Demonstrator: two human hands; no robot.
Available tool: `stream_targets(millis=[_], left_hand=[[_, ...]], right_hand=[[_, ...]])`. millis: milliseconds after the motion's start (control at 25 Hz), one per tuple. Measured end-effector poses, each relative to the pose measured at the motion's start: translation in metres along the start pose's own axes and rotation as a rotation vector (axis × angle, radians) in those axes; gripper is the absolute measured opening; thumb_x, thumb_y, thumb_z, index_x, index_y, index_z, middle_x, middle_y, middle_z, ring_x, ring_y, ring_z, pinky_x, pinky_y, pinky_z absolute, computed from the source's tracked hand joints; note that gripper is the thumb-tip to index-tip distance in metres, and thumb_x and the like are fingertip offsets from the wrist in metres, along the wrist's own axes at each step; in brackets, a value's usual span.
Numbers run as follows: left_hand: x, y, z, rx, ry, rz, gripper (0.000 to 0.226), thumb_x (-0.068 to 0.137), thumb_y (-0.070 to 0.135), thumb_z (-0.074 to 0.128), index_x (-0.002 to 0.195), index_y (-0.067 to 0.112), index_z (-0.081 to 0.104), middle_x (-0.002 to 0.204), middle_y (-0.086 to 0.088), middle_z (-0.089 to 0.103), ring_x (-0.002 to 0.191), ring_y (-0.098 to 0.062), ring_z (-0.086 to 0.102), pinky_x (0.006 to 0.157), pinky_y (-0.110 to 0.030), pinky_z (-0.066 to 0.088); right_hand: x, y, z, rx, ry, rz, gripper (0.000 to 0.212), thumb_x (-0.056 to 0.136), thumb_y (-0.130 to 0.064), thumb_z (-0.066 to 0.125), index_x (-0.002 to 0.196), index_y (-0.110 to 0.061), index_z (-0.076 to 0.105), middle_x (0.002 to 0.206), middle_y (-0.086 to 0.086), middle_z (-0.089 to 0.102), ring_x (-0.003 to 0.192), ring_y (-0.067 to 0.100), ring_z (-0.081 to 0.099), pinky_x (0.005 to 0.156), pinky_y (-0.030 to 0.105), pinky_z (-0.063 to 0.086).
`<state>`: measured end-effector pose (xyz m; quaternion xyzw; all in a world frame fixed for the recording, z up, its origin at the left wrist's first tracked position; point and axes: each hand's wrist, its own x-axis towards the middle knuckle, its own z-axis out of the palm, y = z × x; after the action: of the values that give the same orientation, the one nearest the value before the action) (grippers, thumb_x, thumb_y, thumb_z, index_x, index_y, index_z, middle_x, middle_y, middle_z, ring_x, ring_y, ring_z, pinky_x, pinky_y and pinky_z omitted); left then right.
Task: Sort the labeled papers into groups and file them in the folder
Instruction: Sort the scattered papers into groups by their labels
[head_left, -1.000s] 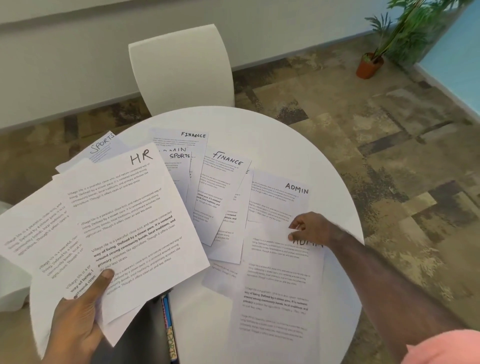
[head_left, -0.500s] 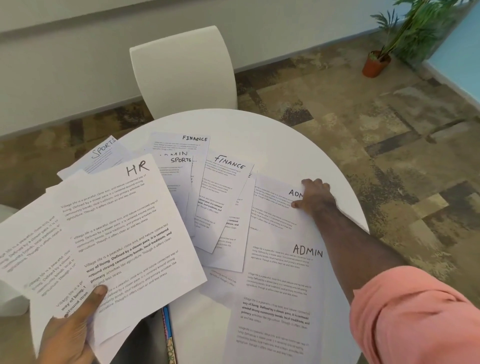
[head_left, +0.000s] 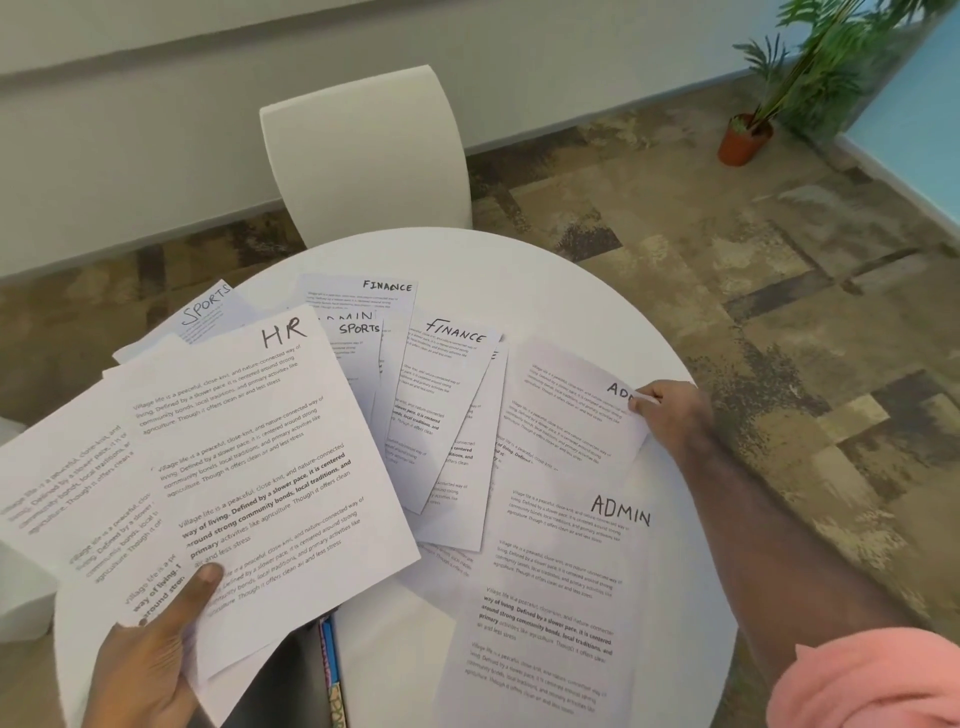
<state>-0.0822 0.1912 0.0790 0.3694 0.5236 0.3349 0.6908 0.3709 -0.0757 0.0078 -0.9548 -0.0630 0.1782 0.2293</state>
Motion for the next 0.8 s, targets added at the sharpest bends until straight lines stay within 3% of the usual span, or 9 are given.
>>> stream_targets(millis=[80, 280, 400, 560, 640, 720, 800], left_hand=[[-0.008, 0.002, 0.013, 0.027, -0.012, 0.028, 0.051, 0.086, -0.005, 0.067, 0.133, 0.010, 0.057, 0.124, 0.003, 0.069, 0.086, 0.000, 0.072, 0.066, -0.023, 0.060], [-0.009, 0.002, 0.018, 0.090, -0.009, 0.061, 0.064, 0.086, -0.009, 0.065, 0.144, 0.015, 0.050, 0.133, 0.000, 0.065, 0.100, -0.003, 0.070, 0.072, -0.023, 0.060], [-0.013, 0.006, 0.025, 0.127, -0.056, 0.061, 0.063, 0.089, -0.012, 0.059, 0.144, 0.016, 0.049, 0.131, 0.004, 0.066, 0.096, 0.002, 0.070, 0.071, -0.021, 0.060], [-0.023, 0.006, 0.034, 0.153, 0.015, 0.046, 0.054, 0.089, -0.009, 0.061, 0.138, 0.014, 0.054, 0.113, 0.016, 0.072, 0.081, 0.010, 0.069, 0.061, -0.011, 0.056], [-0.025, 0.006, 0.034, 0.178, 0.034, 0.055, 0.056, 0.088, -0.009, 0.064, 0.138, 0.014, 0.054, 0.104, 0.017, 0.075, 0.082, 0.010, 0.069, 0.060, -0.012, 0.056], [-0.019, 0.003, 0.029, 0.183, 0.030, 0.059, 0.055, 0.087, -0.006, 0.066, 0.137, 0.014, 0.055, 0.116, 0.009, 0.073, 0.091, 0.003, 0.071, 0.066, -0.018, 0.059], [-0.017, 0.010, 0.026, 0.244, 0.006, 0.015, 0.032, 0.089, 0.008, 0.068, 0.119, 0.015, 0.063, 0.099, 0.016, 0.076, 0.108, -0.012, 0.069, 0.090, -0.027, 0.057]], right_hand=[[-0.008, 0.007, -0.010, -0.046, 0.014, 0.018, 0.025, 0.092, -0.034, 0.063, 0.111, -0.021, 0.075, 0.098, 0.007, 0.074, 0.077, 0.024, 0.060, 0.057, 0.023, 0.040], [-0.016, 0.032, -0.018, 0.167, 0.090, 0.110, 0.028, 0.095, -0.033, 0.061, 0.116, -0.020, 0.072, 0.095, 0.006, 0.073, 0.078, 0.027, 0.065, 0.061, 0.028, 0.049], [-0.013, 0.049, -0.018, 0.378, 0.020, 0.168, 0.024, 0.095, -0.020, 0.061, 0.113, -0.011, 0.073, 0.087, 0.004, 0.071, 0.075, 0.026, 0.066, 0.070, 0.042, 0.061], [-0.021, 0.052, -0.004, 0.340, -0.148, 0.148, 0.020, 0.095, -0.013, 0.061, 0.110, -0.009, 0.073, 0.096, 0.011, 0.072, 0.088, 0.028, 0.070, 0.069, 0.040, 0.063], [-0.028, 0.042, 0.010, 0.320, -0.223, 0.100, 0.017, 0.094, -0.015, 0.063, 0.106, -0.012, 0.074, 0.094, 0.009, 0.073, 0.088, 0.028, 0.071, 0.073, 0.043, 0.062], [-0.033, 0.029, 0.021, 0.189, -0.259, 0.017, 0.019, 0.092, -0.029, 0.065, 0.101, -0.018, 0.076, 0.091, 0.004, 0.073, 0.085, 0.024, 0.069, 0.077, 0.038, 0.060], [-0.032, 0.014, 0.026, 0.055, -0.144, -0.037, 0.026, 0.090, -0.041, 0.062, 0.103, -0.024, 0.076, 0.099, 0.001, 0.073, 0.095, 0.024, 0.067, 0.082, 0.036, 0.056]])
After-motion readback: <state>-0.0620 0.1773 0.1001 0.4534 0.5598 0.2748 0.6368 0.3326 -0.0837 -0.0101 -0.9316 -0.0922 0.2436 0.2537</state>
